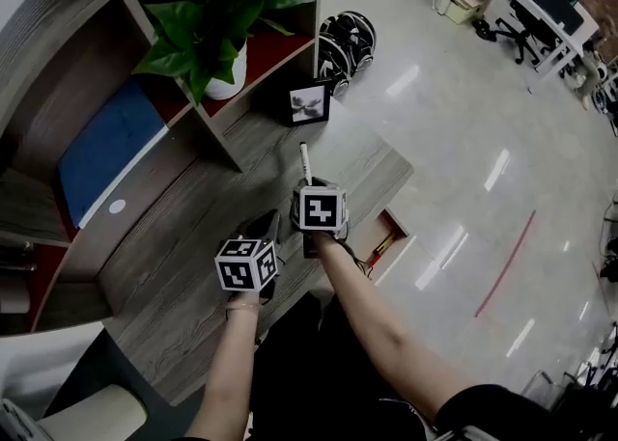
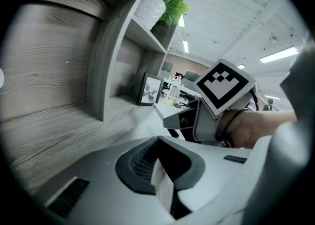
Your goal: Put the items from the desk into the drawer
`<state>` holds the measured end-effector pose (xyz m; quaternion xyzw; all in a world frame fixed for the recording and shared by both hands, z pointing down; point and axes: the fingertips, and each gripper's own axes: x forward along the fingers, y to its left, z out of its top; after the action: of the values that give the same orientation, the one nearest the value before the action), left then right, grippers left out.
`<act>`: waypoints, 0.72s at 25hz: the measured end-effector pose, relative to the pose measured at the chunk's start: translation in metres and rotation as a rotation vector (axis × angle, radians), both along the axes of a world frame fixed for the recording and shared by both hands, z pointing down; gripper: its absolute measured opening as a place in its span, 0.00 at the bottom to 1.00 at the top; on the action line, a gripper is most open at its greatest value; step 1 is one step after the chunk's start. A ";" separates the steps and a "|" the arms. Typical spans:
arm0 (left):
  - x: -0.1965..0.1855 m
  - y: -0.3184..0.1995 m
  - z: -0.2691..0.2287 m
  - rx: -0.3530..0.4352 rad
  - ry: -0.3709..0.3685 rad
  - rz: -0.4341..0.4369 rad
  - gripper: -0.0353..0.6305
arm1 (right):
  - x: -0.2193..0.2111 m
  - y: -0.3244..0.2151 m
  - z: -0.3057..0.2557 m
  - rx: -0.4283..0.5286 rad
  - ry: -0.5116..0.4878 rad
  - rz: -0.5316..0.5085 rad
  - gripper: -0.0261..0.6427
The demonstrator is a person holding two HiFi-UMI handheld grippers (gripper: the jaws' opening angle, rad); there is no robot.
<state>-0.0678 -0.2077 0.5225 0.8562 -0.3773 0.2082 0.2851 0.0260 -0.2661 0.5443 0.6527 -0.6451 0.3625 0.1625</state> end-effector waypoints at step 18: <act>0.093 0.054 0.000 -0.007 0.004 0.203 0.07 | 0.095 0.085 -0.003 0.009 -0.021 0.192 0.16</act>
<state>0.0250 -0.1538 0.5227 0.8895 -0.2870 0.2357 0.2662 0.1208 -0.1813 0.5409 0.7085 -0.5827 0.3804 0.1174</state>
